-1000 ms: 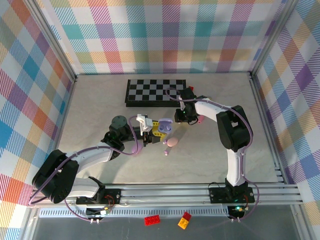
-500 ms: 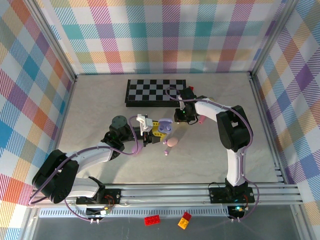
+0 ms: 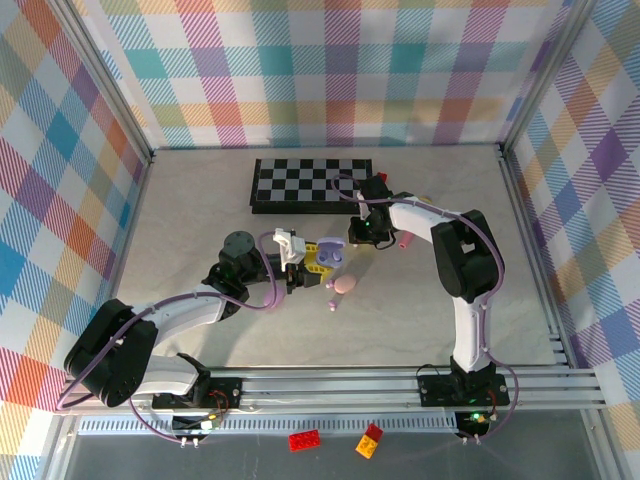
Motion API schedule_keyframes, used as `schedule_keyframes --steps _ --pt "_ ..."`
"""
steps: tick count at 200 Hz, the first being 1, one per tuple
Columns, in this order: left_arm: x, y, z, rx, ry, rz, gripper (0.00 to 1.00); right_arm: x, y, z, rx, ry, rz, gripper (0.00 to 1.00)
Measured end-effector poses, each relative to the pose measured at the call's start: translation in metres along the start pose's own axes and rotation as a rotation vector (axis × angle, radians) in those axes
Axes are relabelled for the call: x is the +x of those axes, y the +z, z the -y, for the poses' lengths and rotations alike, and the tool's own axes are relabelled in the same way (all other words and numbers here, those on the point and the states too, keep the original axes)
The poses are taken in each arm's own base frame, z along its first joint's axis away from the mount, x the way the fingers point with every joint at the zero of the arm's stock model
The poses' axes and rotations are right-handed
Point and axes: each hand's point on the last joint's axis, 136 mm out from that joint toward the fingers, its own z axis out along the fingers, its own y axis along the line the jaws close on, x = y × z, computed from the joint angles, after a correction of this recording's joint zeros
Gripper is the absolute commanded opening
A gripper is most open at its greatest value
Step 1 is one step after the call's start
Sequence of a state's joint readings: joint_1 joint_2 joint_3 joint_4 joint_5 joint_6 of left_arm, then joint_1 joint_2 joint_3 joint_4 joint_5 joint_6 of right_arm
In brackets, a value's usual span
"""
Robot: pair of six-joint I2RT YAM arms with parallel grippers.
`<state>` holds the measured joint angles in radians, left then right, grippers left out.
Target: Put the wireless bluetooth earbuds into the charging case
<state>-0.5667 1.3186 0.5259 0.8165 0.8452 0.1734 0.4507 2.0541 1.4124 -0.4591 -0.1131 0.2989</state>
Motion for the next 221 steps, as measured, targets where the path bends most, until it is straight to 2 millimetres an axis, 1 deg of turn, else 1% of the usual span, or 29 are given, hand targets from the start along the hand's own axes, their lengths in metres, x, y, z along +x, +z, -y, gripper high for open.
schedule_keyframes --steps 38,65,85,110,133,162,187,210,221 --pt "0.001 0.000 0.000 0.000 -0.002 -0.002 0.30 0.001 -0.002 0.002 0.000 -0.001 0.013 0.22" --pt "0.001 0.000 -0.002 -0.009 -0.002 -0.002 0.29 0.009 -0.016 0.005 0.017 -0.004 0.028 0.22" --pt "0.001 -0.001 -0.008 -0.054 0.008 0.004 0.30 0.009 -0.039 0.002 0.020 -0.015 0.074 0.22" --pt "0.008 -0.001 -0.020 -0.120 0.014 0.008 0.30 0.002 -0.079 -0.006 0.024 -0.051 0.162 0.22" --pt "0.013 0.000 -0.031 -0.170 0.013 0.005 0.30 -0.003 -0.119 -0.020 0.015 -0.089 0.246 0.22" --pt "0.017 0.000 -0.043 -0.232 0.014 0.003 0.30 0.002 -0.162 -0.040 -0.006 -0.140 0.318 0.22" --pt "0.023 0.000 -0.054 -0.278 0.011 -0.005 0.30 0.013 -0.187 -0.055 -0.026 -0.182 0.347 0.22" --pt "0.028 0.003 -0.064 -0.310 0.005 -0.012 0.29 0.023 -0.201 -0.072 -0.046 -0.223 0.349 0.22" --pt "0.029 0.004 -0.067 -0.321 0.007 -0.011 0.29 0.025 -0.207 -0.081 -0.061 -0.243 0.357 0.22"
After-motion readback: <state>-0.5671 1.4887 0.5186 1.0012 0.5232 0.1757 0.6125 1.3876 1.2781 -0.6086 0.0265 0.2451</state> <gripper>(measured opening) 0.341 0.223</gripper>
